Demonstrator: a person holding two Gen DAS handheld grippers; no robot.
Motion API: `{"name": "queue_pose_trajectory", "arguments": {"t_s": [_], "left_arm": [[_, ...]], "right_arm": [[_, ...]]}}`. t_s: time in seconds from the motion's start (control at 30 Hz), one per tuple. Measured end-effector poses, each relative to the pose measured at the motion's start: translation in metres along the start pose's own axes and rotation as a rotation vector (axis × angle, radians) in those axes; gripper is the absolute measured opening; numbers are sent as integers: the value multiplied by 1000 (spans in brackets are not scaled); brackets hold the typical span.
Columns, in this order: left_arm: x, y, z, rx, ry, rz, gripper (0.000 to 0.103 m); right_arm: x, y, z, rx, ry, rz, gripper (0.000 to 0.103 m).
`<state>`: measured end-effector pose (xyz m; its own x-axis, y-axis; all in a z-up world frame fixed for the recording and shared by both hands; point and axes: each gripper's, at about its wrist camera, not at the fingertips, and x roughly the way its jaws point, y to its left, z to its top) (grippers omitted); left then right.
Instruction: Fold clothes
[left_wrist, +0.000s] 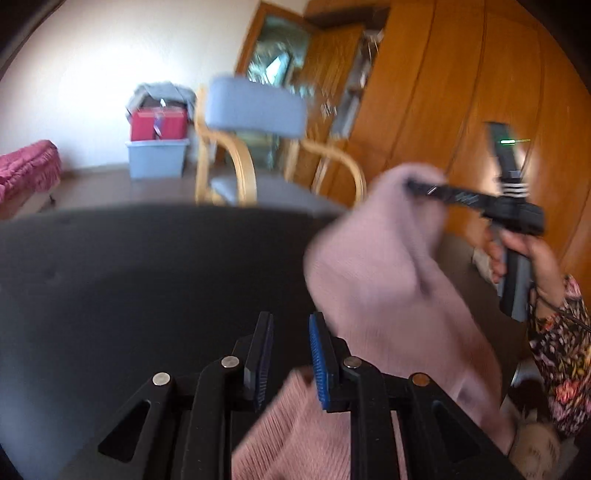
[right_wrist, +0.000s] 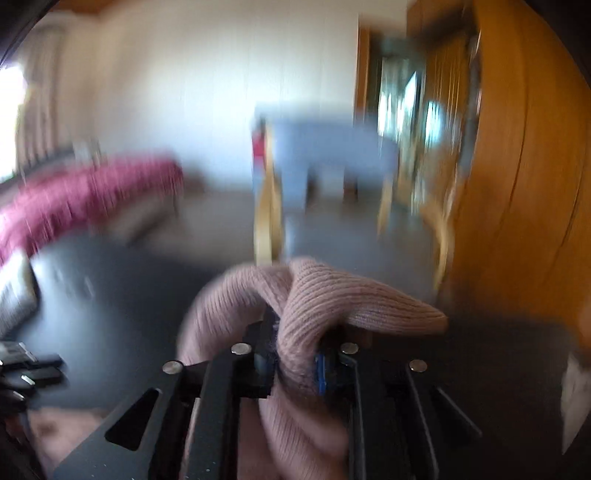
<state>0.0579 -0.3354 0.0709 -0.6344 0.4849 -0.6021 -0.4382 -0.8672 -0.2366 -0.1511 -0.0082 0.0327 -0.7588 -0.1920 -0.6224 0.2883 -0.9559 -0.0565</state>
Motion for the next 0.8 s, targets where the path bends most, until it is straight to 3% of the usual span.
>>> {"name": "queue_pose_trajectory", "arguments": {"t_s": [0.03,0.1,0.23,0.3,0.37,0.47,0.6,0.73,0.8], "left_arm": [[7,-4,-7,23,26,-3,19],[18,-8,-10,65,55,-2,19],[39,-15,-6,119,112,-38,19],[46,-17,-10,142,141,-59,19],[46,-19,-17,168,152,-60,20],[44,-14,-19,146,159,-97,20],[41,-7,-21,118,169,-146,20],[29,1,-19,62,159,-266,21],[31,0,-21,58,177,-283,22]], "right_arm": [[20,-6,-16,17,74,-19,19],[30,-19,-38,71,102,-31,19],[-12,-29,-62,133,-35,15,28],[-35,-20,-73,80,-105,32,36],[-47,-10,-79,21,-124,62,37],[-34,9,-86,-67,-19,132,37],[21,12,-104,-69,157,93,38],[39,-6,-114,100,129,122,63],[44,-14,-118,168,121,157,64]]}}
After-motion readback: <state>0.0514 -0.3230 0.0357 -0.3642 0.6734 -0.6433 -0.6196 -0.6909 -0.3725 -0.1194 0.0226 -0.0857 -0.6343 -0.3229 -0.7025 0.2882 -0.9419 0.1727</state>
